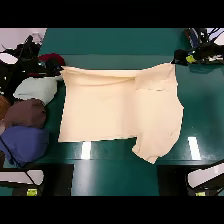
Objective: Fold the shirts.
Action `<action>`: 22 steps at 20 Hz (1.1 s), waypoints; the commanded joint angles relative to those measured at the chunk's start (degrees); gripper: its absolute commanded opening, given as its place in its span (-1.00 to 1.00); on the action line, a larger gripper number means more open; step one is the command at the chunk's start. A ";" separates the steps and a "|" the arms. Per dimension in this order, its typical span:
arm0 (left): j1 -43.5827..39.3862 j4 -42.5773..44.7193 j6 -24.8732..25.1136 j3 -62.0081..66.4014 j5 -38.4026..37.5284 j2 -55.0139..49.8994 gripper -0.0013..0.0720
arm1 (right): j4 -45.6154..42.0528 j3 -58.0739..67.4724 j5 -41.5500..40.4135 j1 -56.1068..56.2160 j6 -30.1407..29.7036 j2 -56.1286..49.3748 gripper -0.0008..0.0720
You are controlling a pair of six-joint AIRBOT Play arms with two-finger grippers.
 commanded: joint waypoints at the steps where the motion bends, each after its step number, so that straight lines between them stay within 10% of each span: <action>1: 0.07 4.28 2.12 2.45 -5.11 -1.51 -0.90 | -5.09 0.20 4.15 -0.11 -0.55 -0.22 -0.94; 12: 0.07 10.49 1.38 -12.20 -7.93 -1.60 -0.89 | -7.96 -32.68 -4.98 3.23 -0.11 11.28 -0.94; 13: 0.07 10.47 0.83 -12.17 -8.02 -1.57 -0.75 | -7.96 -33.55 -5.14 3.69 1.49 11.65 -0.89; 14: 0.07 10.40 -0.33 -12.17 -8.37 -1.53 0.13 | -7.96 -33.79 -5.01 3.80 2.45 11.87 -0.39; 15: 0.09 10.51 -1.20 -12.07 -9.27 -1.51 0.53 | -7.96 -33.77 -4.70 3.80 3.06 12.31 0.06; 22: 1.07 28.04 -6.86 -21.46 -19.47 14.51 0.51 | -9.51 -41.09 1.46 -1.33 3.82 29.68 0.07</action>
